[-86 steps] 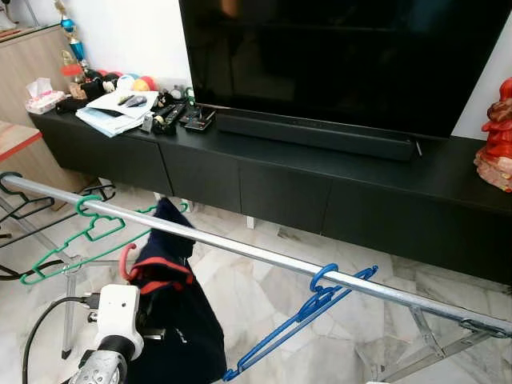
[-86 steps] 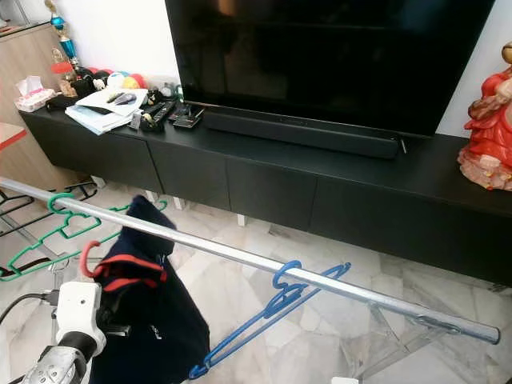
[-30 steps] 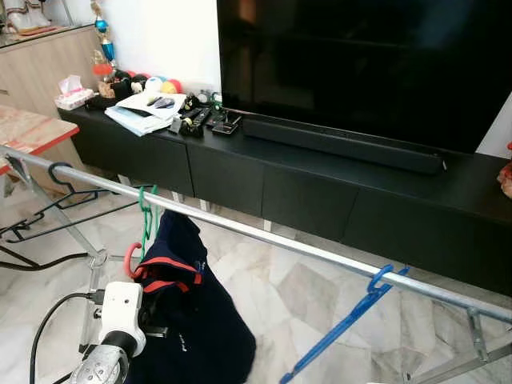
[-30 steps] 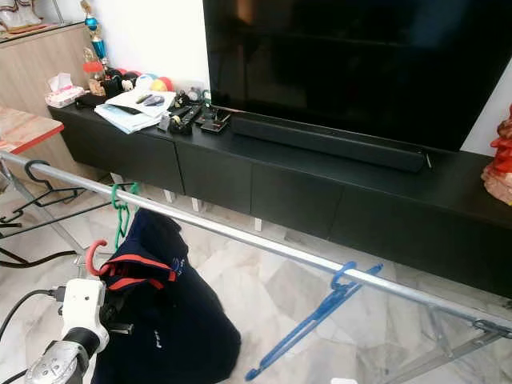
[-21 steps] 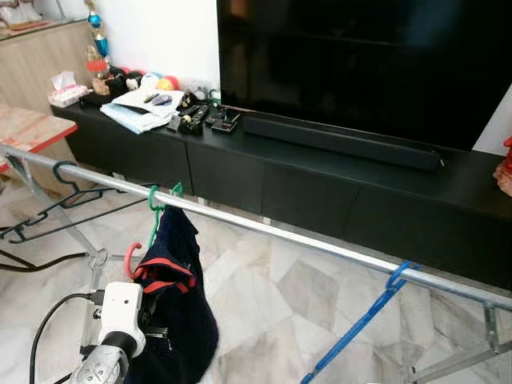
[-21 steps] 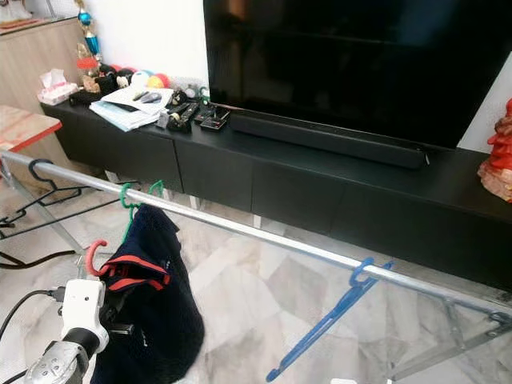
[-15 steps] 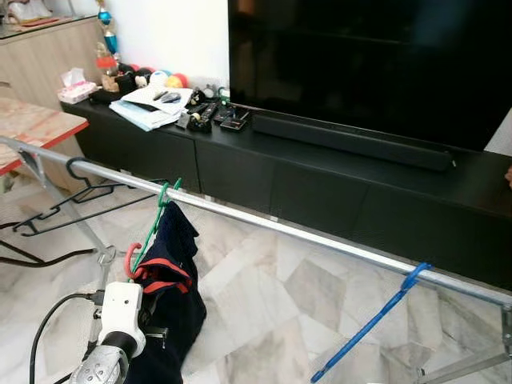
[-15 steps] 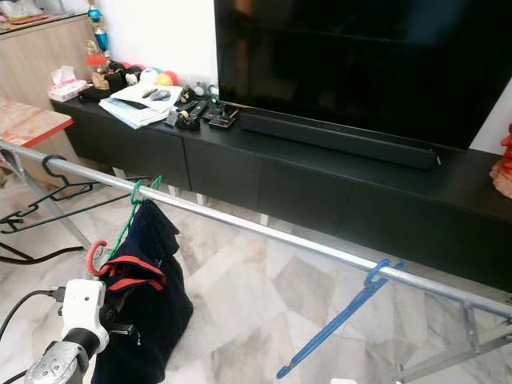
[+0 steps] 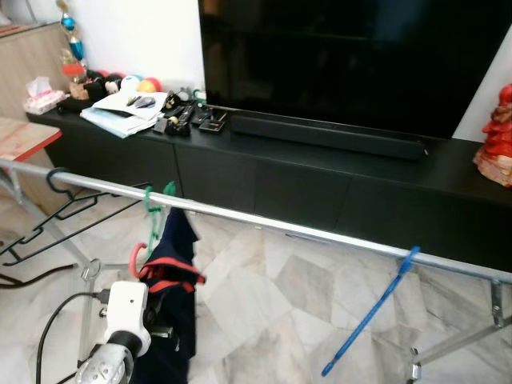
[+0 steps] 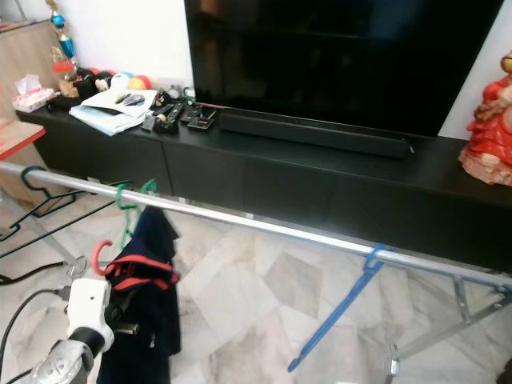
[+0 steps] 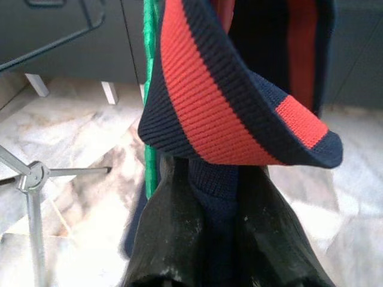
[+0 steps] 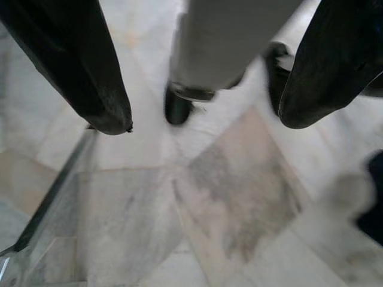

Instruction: Hang hanger

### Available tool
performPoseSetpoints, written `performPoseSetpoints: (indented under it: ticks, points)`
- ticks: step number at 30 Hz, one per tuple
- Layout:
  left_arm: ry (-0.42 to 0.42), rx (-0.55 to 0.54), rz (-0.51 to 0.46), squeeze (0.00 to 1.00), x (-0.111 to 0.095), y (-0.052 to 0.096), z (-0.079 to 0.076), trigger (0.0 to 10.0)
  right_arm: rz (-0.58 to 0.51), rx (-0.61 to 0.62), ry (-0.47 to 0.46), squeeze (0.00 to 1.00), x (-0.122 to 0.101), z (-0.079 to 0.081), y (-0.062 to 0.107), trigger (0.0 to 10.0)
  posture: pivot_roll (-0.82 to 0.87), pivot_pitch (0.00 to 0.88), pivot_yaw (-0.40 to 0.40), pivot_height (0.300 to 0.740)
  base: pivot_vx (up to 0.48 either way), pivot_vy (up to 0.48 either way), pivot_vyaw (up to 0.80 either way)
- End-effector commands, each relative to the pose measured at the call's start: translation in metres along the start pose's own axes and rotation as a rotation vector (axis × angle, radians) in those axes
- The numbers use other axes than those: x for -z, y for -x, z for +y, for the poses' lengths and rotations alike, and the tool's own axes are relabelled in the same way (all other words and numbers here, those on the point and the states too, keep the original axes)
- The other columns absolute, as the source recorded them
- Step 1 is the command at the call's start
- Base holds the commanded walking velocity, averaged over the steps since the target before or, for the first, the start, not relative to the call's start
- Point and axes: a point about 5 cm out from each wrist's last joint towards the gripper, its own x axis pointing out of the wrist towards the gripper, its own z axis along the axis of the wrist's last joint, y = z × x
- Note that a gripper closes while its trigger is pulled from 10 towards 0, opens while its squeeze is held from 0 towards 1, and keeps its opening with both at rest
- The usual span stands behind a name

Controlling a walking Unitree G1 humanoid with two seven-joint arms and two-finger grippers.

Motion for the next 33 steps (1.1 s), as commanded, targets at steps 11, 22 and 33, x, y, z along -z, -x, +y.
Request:
performPoseSetpoints:
  ticks: [11, 22, 33]
  points:
    - [-0.007, 0.017, -0.057, 0.00, -0.0114, -0.0039, -0.0055, 10.0, 0.010, 0.015, -0.001, 0.00, 0.0037, -0.0070, 0.0018, 10.0, 0.07, 0.055, 0.036, 0.740, 0.000, 0.293, -0.36]
    - [-0.002, 0.032, -0.075, 0.00, -0.0133, -0.0042, -0.0087, 10.0, 0.010, 0.008, -0.004, 0.00, 0.0040, -0.0064, 0.0018, 10.0, 0.07, 0.050, 0.038, 0.740, 0.000, 0.071, 0.00]
    - [-0.008, 0.053, -0.078, 0.00, -0.0136, -0.0043, -0.0113, 10.0, 0.007, 0.011, -0.007, 0.00, 0.0039, -0.0063, 0.0018, 10.0, 0.07, 0.050, 0.038, 0.740, 0.000, 0.000, 0.00]
